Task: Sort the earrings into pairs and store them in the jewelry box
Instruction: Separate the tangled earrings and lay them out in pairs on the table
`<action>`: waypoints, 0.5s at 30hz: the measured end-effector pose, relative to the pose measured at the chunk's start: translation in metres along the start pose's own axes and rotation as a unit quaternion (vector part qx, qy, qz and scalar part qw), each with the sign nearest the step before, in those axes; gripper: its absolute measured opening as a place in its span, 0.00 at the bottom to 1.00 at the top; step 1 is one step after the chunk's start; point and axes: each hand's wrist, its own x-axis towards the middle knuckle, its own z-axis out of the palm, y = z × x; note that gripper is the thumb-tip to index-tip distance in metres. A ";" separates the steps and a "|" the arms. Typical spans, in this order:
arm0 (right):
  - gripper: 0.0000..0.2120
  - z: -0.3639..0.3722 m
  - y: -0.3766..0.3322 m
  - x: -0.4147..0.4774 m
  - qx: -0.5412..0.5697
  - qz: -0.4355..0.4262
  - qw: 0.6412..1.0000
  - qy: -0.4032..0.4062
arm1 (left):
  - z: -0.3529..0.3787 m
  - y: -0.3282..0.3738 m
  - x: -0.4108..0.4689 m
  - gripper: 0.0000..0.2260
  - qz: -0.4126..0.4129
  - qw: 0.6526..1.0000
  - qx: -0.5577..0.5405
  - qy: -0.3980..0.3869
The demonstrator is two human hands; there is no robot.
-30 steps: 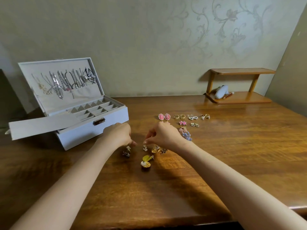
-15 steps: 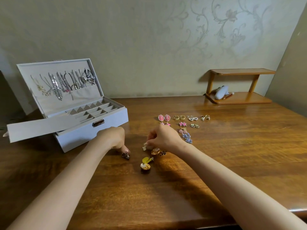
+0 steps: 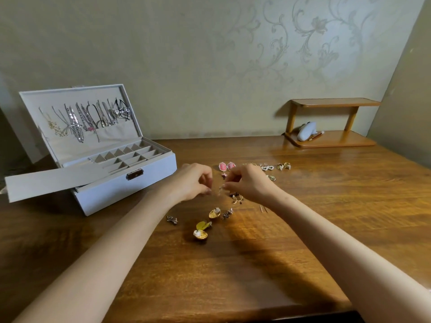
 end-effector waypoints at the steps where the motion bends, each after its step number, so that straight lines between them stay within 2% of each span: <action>1: 0.05 -0.007 0.005 -0.003 0.000 0.004 1.000 0.006 | 0.003 0.007 0.003 0.08 0.018 1.000 -0.012 0.003; 4: 0.04 -0.027 0.022 -0.012 0.002 0.014 1.000 -0.003 | 0.013 0.028 0.013 0.03 0.063 0.996 -0.056 0.004; 9: 0.05 -0.058 0.059 -0.025 -0.014 0.025 0.999 -0.043 | 0.031 0.065 0.032 0.06 0.099 0.992 -0.078 -0.021; 12: 0.08 -0.072 0.073 -0.033 0.001 0.018 0.995 -0.100 | 0.042 0.080 0.043 0.06 0.105 0.991 -0.080 -0.036; 15: 0.08 -0.081 0.084 -0.038 0.019 0.012 0.985 -0.170 | 0.050 0.088 0.049 0.05 0.107 0.985 -0.089 -0.106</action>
